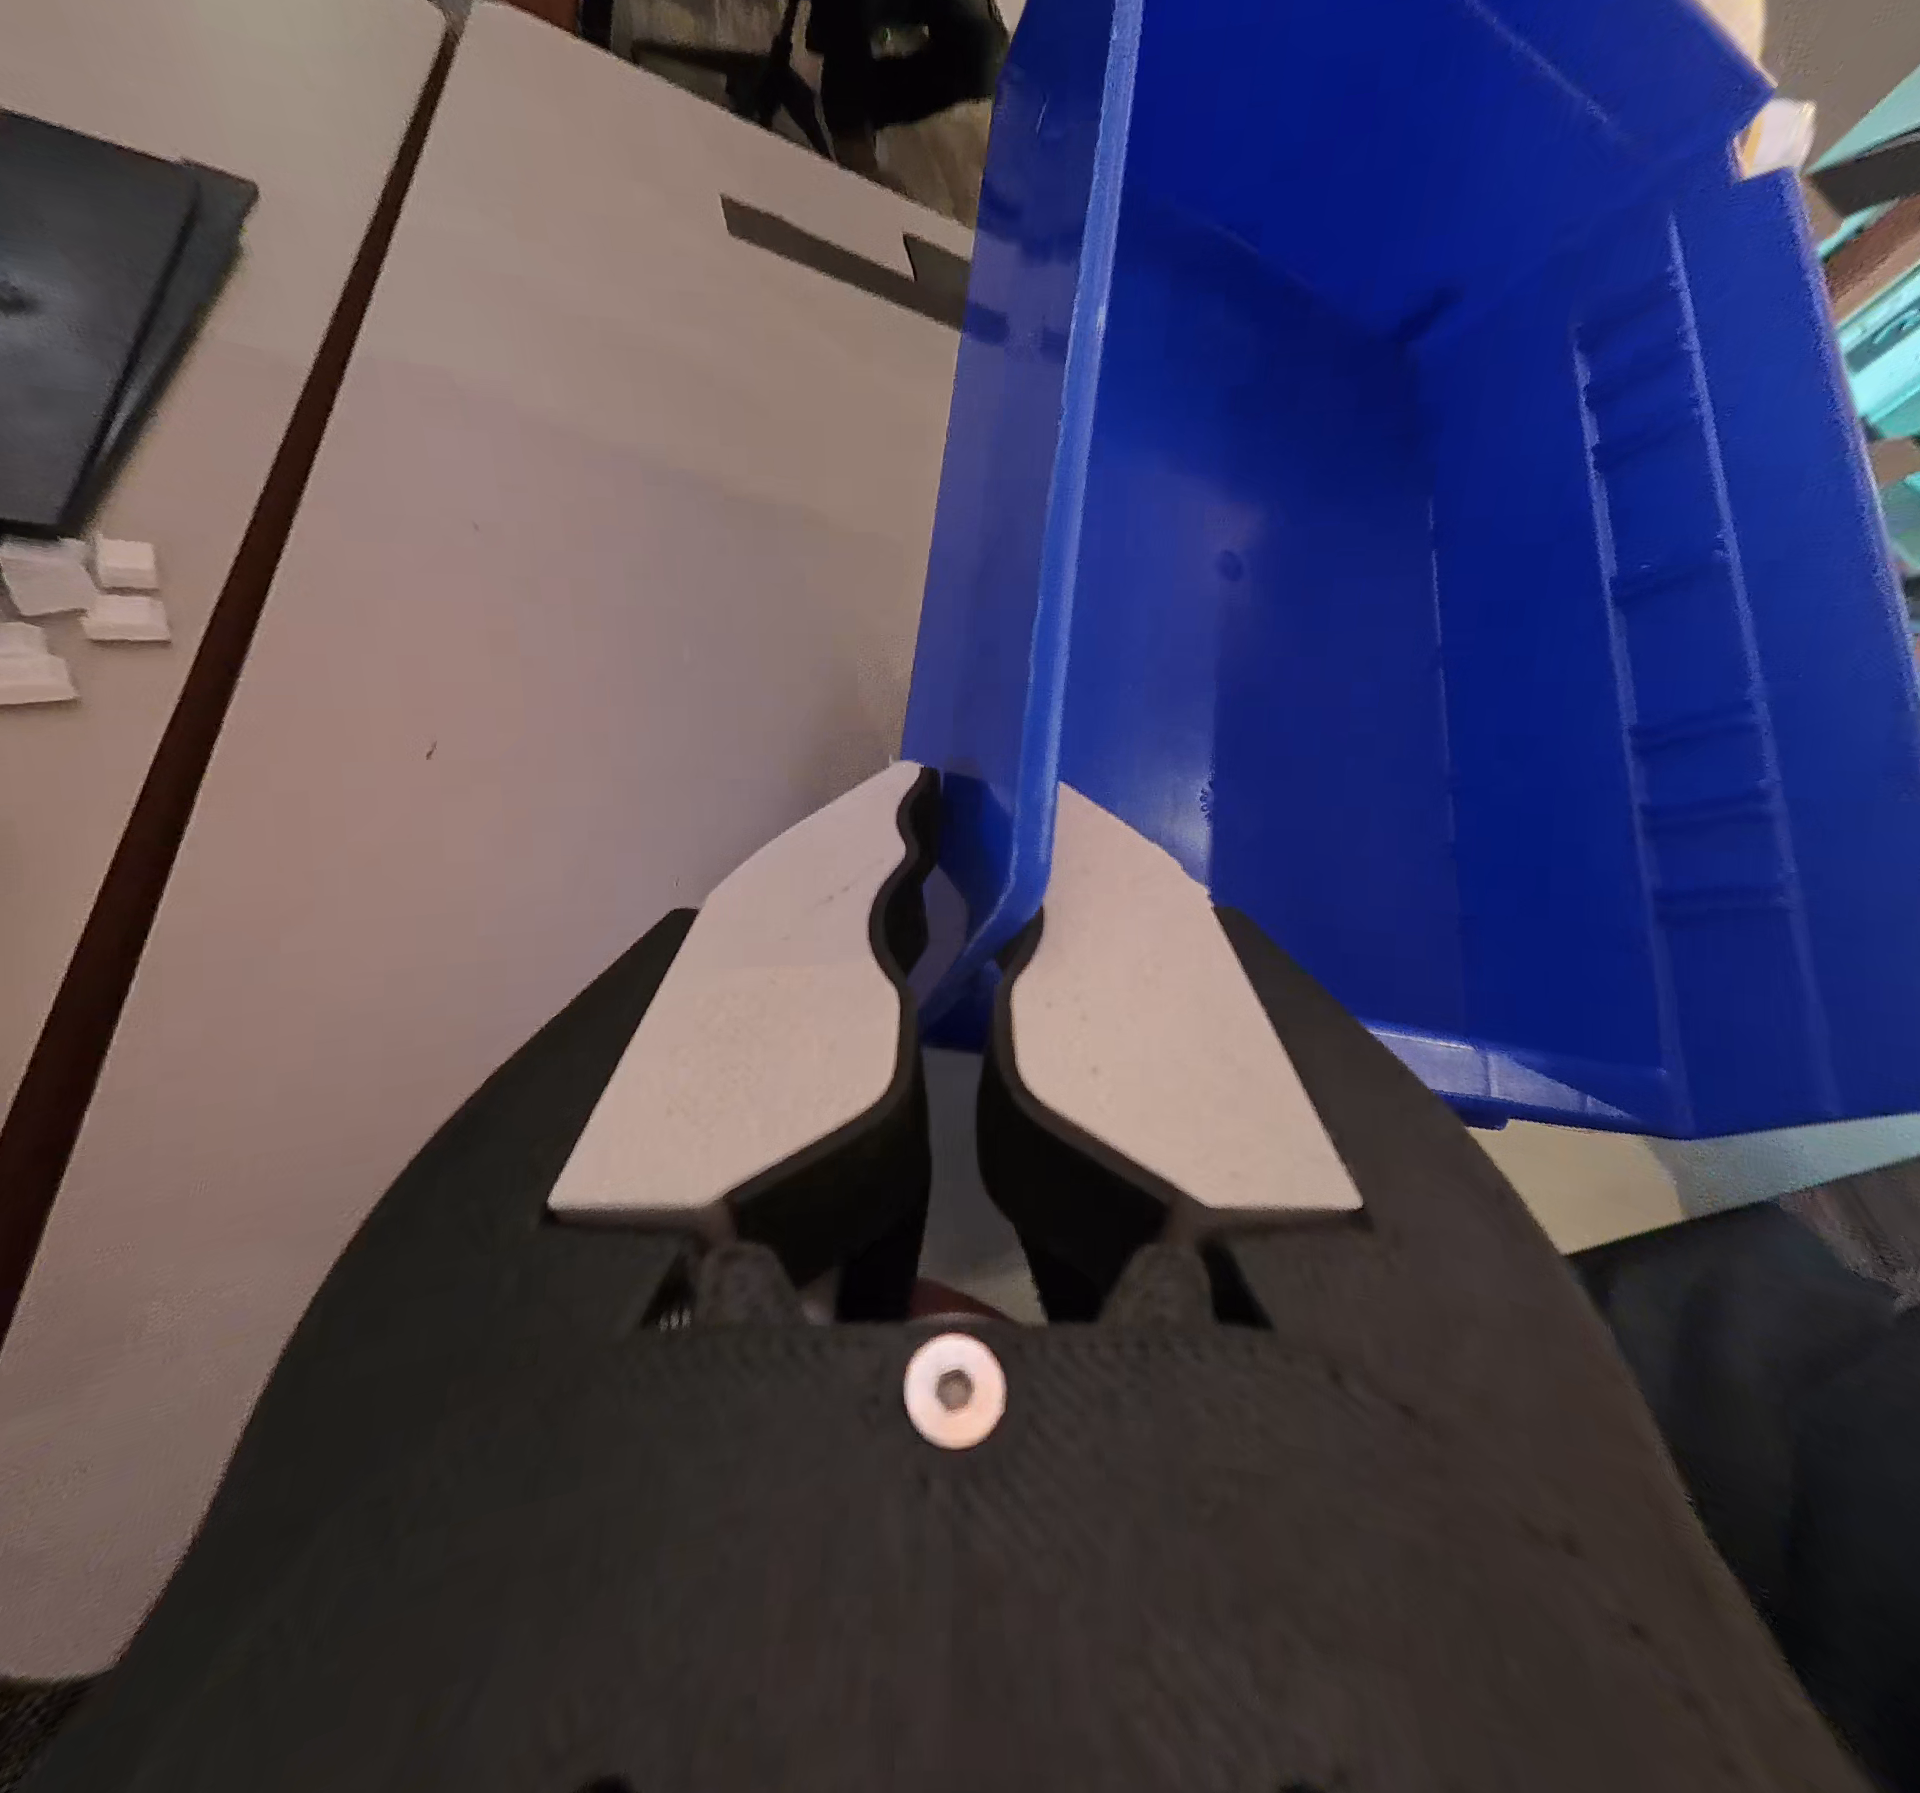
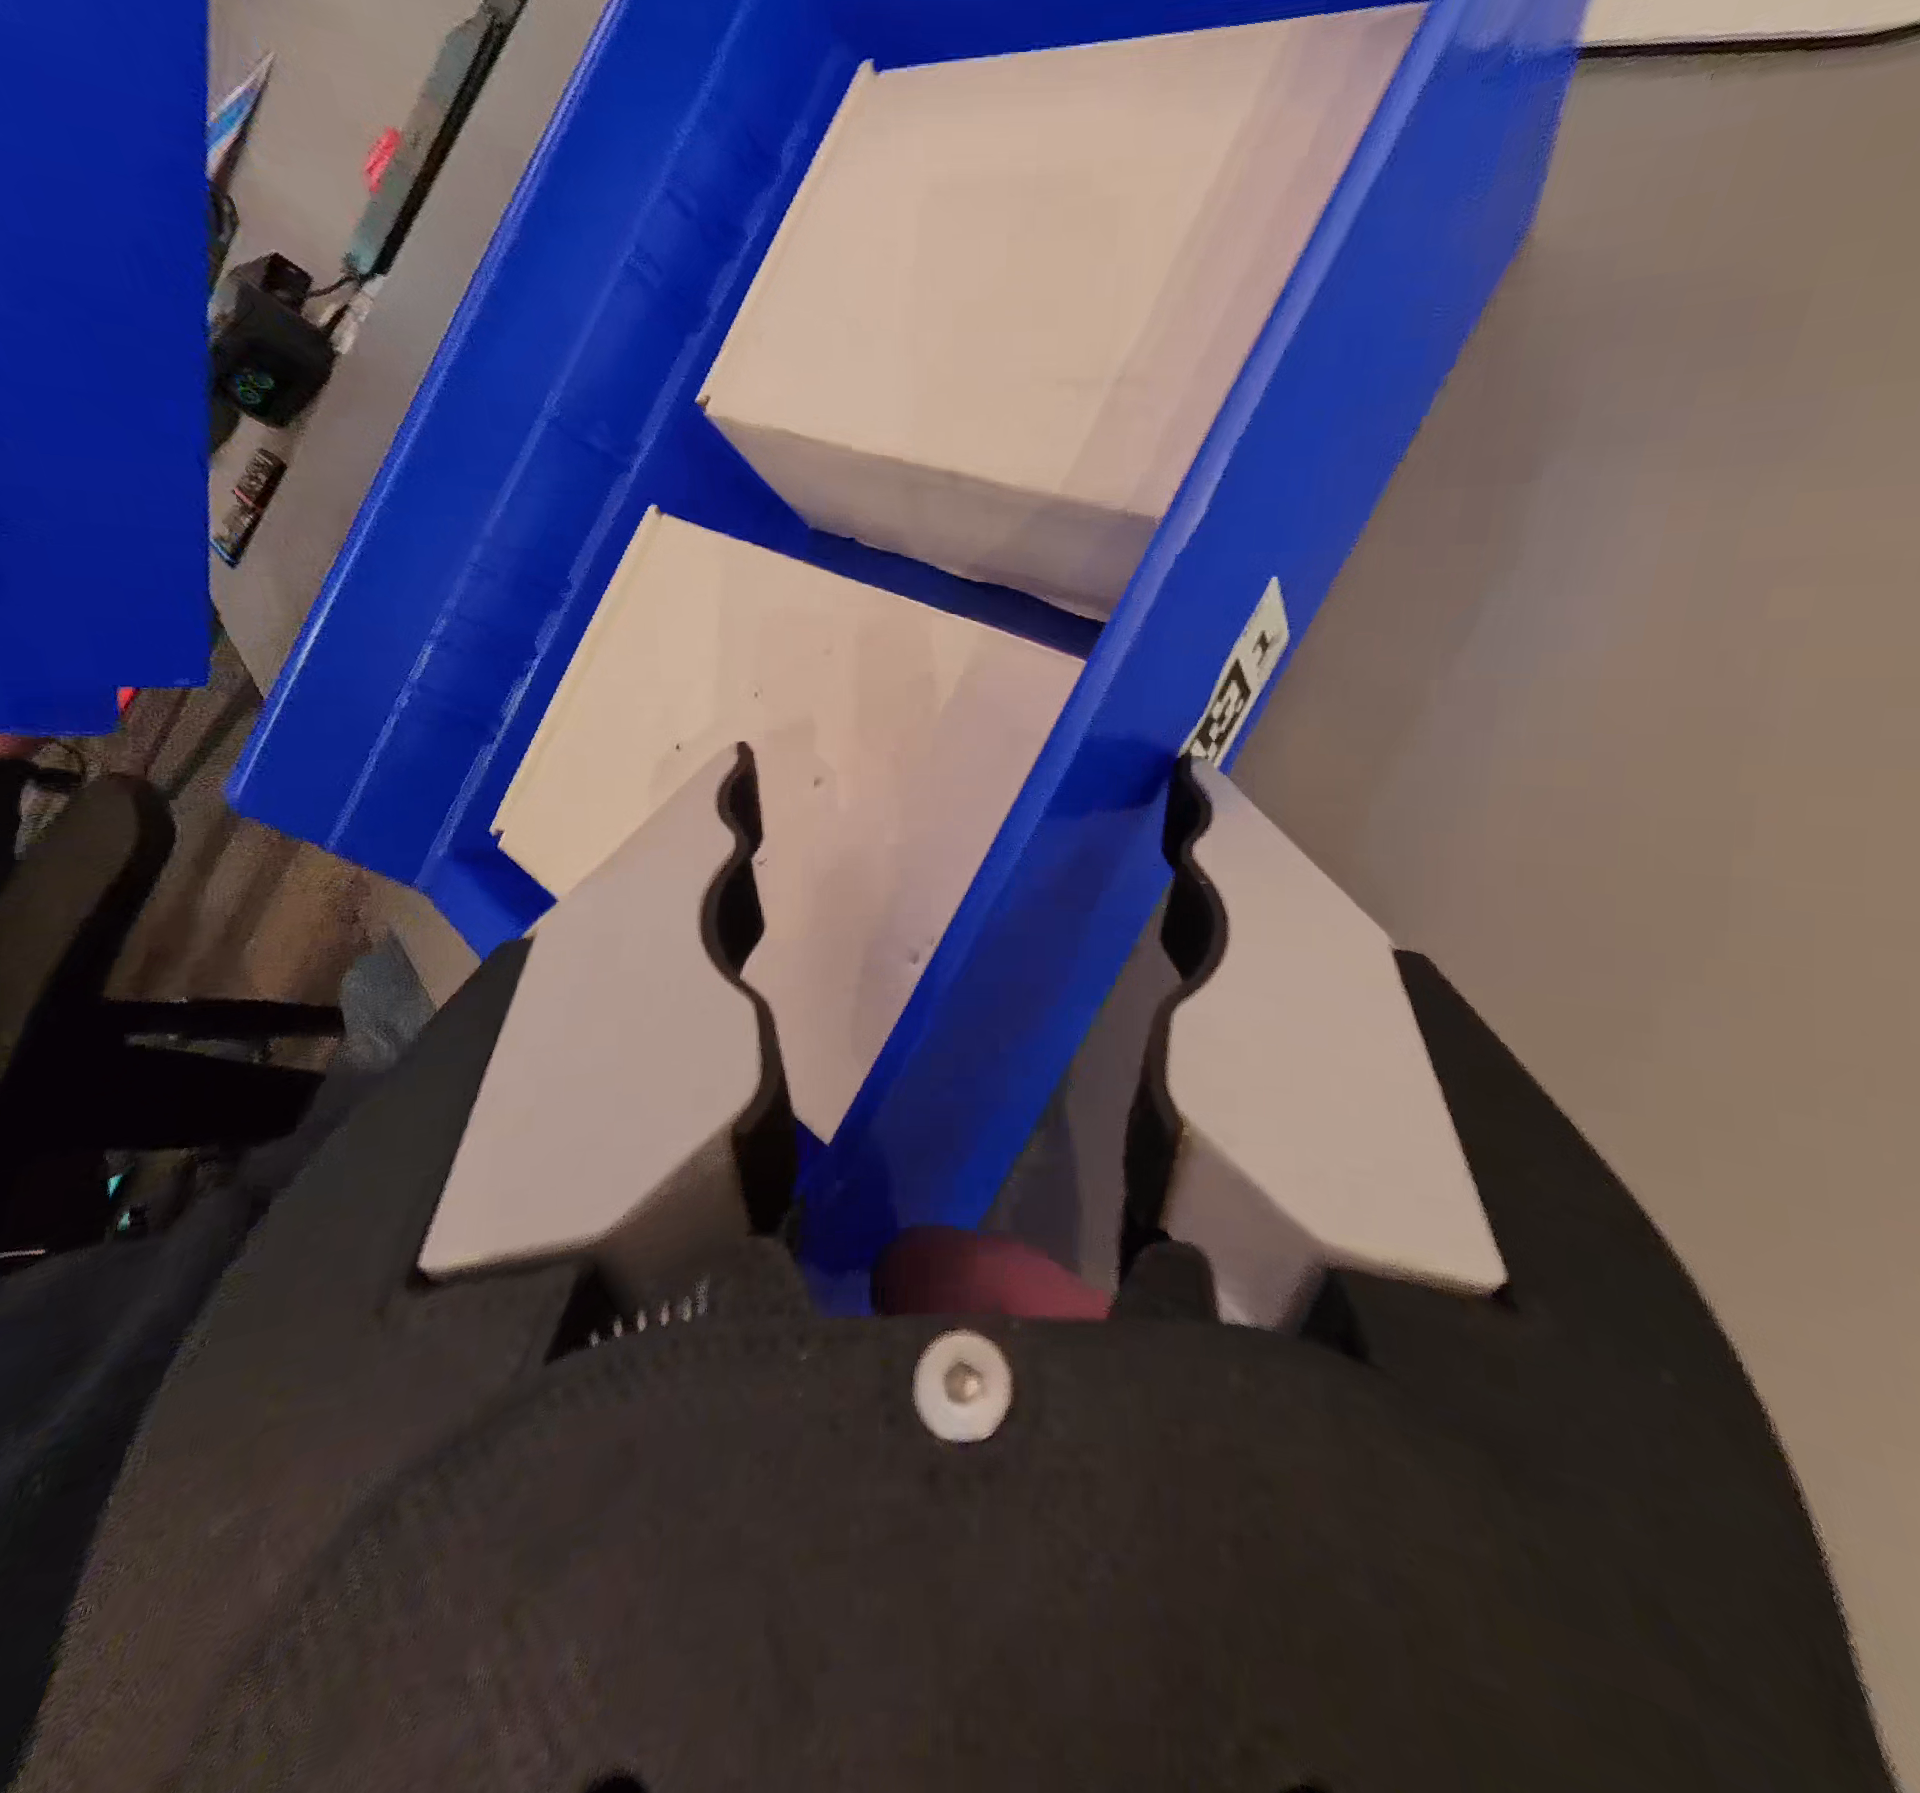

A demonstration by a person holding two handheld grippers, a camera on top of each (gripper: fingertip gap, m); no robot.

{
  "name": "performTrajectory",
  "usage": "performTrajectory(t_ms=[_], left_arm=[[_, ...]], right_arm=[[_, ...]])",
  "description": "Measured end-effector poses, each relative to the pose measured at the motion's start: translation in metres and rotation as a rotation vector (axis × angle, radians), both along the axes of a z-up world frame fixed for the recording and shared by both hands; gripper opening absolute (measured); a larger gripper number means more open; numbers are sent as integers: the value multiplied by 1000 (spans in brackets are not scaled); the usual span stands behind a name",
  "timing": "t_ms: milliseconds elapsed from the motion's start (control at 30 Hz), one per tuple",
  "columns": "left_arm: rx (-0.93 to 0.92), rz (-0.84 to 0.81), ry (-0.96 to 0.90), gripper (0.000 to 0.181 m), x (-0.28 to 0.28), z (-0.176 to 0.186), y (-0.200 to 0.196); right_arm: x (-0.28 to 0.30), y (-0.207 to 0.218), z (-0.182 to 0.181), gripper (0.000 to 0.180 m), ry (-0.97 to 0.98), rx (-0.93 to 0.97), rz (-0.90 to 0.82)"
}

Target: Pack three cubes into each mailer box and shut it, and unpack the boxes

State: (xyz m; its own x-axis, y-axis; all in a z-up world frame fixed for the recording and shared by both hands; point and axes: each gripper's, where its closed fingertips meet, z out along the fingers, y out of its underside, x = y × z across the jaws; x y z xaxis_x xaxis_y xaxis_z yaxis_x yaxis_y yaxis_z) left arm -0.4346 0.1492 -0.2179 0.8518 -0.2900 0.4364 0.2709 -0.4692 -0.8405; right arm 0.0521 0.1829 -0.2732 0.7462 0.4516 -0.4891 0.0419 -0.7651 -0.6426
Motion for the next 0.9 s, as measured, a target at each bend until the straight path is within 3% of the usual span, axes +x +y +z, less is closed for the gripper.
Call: performTrajectory(t_ms=[333, 567, 733, 900], left_arm=[[101, 63, -39, 7, -9, 42, -20], [135, 73, -4, 7, -3, 68, -29], [166, 64, 27, 7, 20, 89, -30], [188, 16, 65, 7, 76, 106, -16]], right_arm=[[-137, 26, 4, 92, 75, 43, 42], [-224, 25, 8, 123, 221, -2, 138], [-200, 22, 32, 127, 261, 59, 126], [-106, 8, 107, 121, 323, 277, 37]])
